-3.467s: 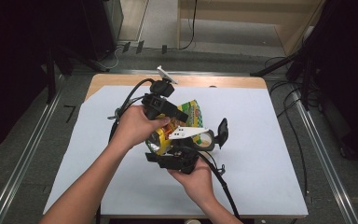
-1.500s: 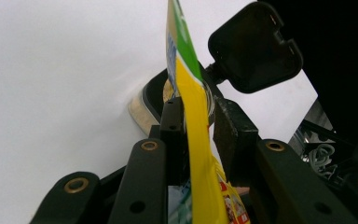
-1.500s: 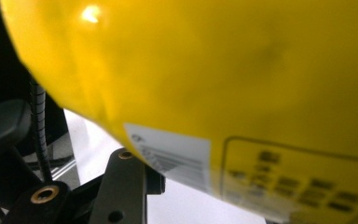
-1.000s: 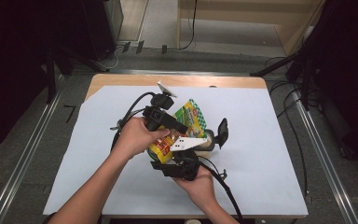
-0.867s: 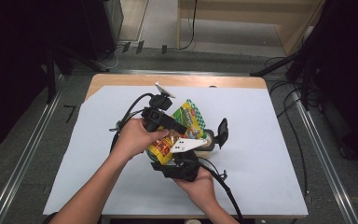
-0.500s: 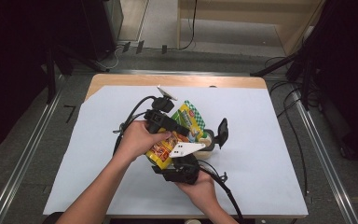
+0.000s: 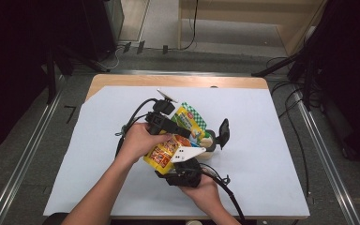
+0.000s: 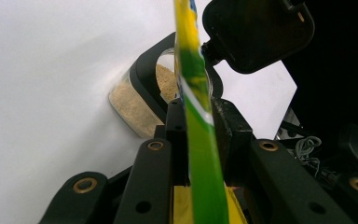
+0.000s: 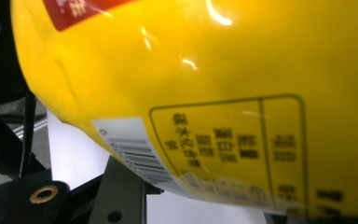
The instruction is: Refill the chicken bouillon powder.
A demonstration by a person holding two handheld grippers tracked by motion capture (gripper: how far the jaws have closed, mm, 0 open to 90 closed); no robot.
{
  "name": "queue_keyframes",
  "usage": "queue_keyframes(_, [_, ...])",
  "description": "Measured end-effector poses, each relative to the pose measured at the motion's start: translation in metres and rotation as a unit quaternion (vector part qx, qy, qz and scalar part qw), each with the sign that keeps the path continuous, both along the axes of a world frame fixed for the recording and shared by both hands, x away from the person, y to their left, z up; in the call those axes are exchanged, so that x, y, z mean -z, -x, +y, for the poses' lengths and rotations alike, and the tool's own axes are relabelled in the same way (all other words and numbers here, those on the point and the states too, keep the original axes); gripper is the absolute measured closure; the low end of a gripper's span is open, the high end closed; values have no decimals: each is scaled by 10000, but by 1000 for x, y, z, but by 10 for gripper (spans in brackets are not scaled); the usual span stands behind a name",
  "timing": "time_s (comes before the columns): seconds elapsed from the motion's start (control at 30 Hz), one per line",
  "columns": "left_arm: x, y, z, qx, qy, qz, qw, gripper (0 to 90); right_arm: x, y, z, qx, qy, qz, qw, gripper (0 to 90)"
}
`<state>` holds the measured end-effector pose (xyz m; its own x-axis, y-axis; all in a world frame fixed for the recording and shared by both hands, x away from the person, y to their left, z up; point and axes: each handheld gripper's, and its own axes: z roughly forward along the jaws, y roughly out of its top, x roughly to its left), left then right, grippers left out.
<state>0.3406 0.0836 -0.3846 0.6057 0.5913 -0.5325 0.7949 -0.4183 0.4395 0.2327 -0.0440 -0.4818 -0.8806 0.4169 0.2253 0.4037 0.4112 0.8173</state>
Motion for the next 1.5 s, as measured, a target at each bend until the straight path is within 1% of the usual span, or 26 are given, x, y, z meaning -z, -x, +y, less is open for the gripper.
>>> queue_keyframes(0.07, [0, -1, 1, 20, 5, -4, 10000, 783, 1, -1, 0, -23, 55, -77, 10000, 638])
queue_keyframes(0.1, [1, 0, 1, 15, 12, -12, 10000, 785, 1, -1, 0, -34, 85, -60, 9999, 638])
queue_keyframes(0.23, [1, 0, 2, 58, 22, -20, 10000, 790, 3, -1, -1, -67, 146, -113, 9998, 633])
queue_keyframes(0.27, [1, 0, 3, 34, 33, -15, 10000, 792, 3, -1, -1, -77, 152, -83, 9998, 632])
queue_keyframes(0.37, [3, -1, 6, 33, 90, 29, 9999, 799, 5, -1, -1, -111, 198, -138, 9996, 628])
queue_keyframes(0.4, [3, 0, 6, 27, 109, 32, 9999, 804, 6, 0, -1, -111, 202, -105, 9997, 626])
queue_keyframes(0.5, [3, -1, 8, 27, 141, 64, 9999, 809, 8, 0, 0, -92, 230, -136, 9996, 620])
queue_keyframes(0.7, [3, -1, 10, 12, 189, 70, 9998, 821, 10, 0, 1, -86, 239, -118, 9996, 606])
queue_keyframes(0.87, [3, -2, 14, 7, 265, 119, 9996, 838, 13, 0, 2, -78, 281, -1, 9996, 578])
queue_keyframes(1.03, [4, -3, 15, 18, 336, 119, 9994, 850, 15, 0, 2, -70, 316, -35, 9995, 567])
queue_keyframes(1.17, [4, -3, 18, 42, 364, 130, 9992, 859, 17, 0, 4, -76, 405, -9, 9991, 540])
queue_keyframes(1.3, [4, -4, 23, 2, 457, 221, 9987, 877, 19, 0, 5, -105, 522, -43, 9986, 527])
queue_keyframes(1.43, [4, -5, 28, -11, 634, 331, 9974, 878, 20, 0, 6, -105, 517, 14, 9986, 504])
queue_keyframes(1.5, [4, -5, 31, -26, 660, 339, 9972, 884, 20, 0, 7, -107, 543, -34, 9985, 503])
